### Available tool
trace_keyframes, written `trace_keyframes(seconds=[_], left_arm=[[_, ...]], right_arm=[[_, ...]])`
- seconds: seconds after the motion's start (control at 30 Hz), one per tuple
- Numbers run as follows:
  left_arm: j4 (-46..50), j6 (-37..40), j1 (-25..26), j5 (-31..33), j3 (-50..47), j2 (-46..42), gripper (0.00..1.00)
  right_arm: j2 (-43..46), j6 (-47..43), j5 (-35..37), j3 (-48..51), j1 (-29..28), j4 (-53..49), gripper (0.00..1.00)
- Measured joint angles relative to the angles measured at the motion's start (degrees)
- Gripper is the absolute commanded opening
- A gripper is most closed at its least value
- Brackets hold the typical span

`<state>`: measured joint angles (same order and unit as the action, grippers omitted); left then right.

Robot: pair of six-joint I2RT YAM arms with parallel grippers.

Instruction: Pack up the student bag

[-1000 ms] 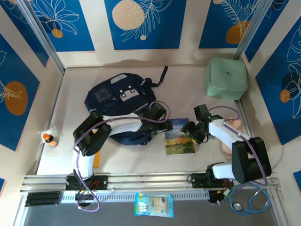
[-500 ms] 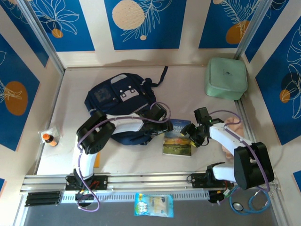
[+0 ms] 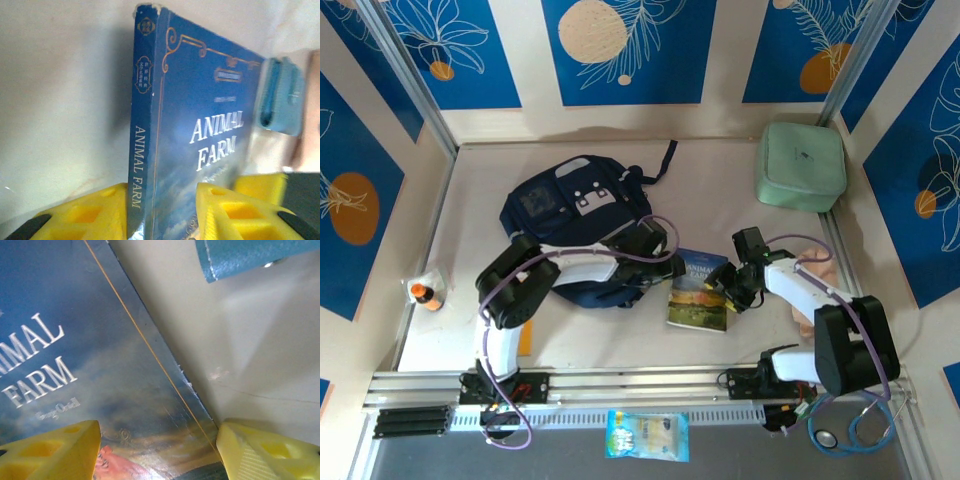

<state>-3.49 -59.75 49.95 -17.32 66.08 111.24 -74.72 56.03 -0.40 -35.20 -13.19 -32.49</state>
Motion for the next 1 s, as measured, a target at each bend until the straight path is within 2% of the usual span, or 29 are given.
trace_keyframes(seconds=[0.2, 0.33, 0.57, 0.8, 0.97, 1.0], left_arm=[[-5.46, 0.07, -0.15, -3.34, -0.96, -2.10, 0.36], [-4.96, 0.26, -0.81, -5.27, -0.70, -1.49, 0.36], [-1.90, 1.42, -0.83, -8.26, 2.49, 2.05, 0.33], [3.28, 4.26, -0.83, -8.33, 5.11, 2.62, 0.20], [5.97, 6.49, -0.85, -7.52, 5.95, 2.38, 0.00], [6.29, 6.97, -0.94, -7.30, 6.05, 2.08, 0.00]], right_arm=[[-2.43, -0.02, 0.15, -1.70, 0.15, -0.39, 0.65], [-3.19, -0.20, 0.00, -2.32, 0.15, -0.59, 0.60], [-3.19, -0.46, 0.00, -2.32, 0.15, -0.81, 0.60], [-3.17, -0.50, -0.04, -2.34, 0.20, -0.70, 0.60], [-2.60, -1.81, -0.50, -2.32, 0.20, -0.39, 0.61], [-2.10, -2.12, -0.79, -2.32, 0.20, -0.15, 0.63]])
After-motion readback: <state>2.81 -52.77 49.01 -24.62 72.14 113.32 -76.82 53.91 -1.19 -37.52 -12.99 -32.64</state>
